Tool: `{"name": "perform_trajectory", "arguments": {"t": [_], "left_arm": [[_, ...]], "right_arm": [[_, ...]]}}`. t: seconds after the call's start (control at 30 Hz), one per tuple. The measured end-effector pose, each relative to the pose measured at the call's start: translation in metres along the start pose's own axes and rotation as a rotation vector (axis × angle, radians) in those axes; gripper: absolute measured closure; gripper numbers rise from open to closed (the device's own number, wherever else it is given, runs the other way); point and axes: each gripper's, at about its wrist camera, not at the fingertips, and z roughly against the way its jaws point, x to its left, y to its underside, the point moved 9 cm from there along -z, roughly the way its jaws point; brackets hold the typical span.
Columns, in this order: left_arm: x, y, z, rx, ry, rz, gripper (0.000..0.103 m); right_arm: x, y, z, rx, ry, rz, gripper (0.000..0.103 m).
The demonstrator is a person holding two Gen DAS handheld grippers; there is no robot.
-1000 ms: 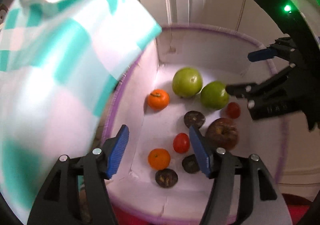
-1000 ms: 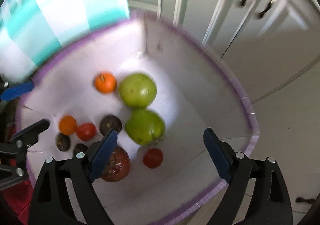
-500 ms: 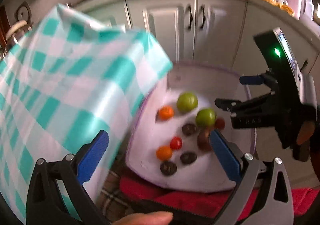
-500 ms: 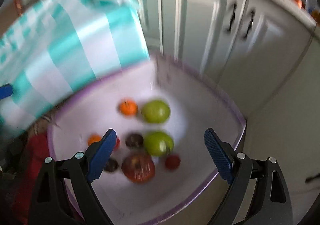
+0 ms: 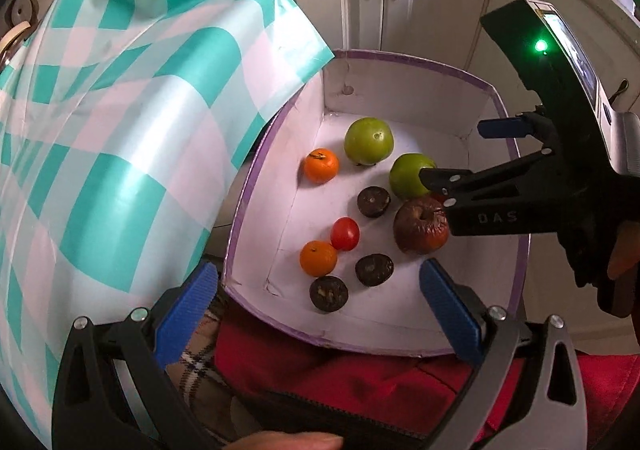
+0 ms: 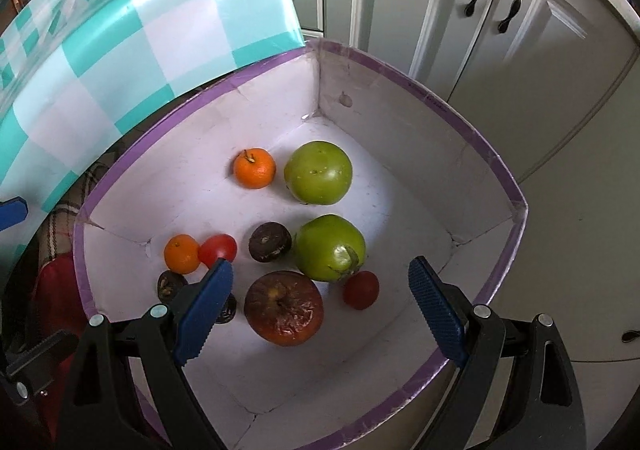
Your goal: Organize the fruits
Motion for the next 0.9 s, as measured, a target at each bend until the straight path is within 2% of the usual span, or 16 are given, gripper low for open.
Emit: {"name": "perform_trajectory", "arguments": {"t": [0.9], "left_arm": [[0.0033,0.0057,-0.0022,0.017,0.006,0.015,0.002]], "right_arm": [[0.0092,0.0061,-0.0088,0.026,-0.018,0.013,0.016]]}}
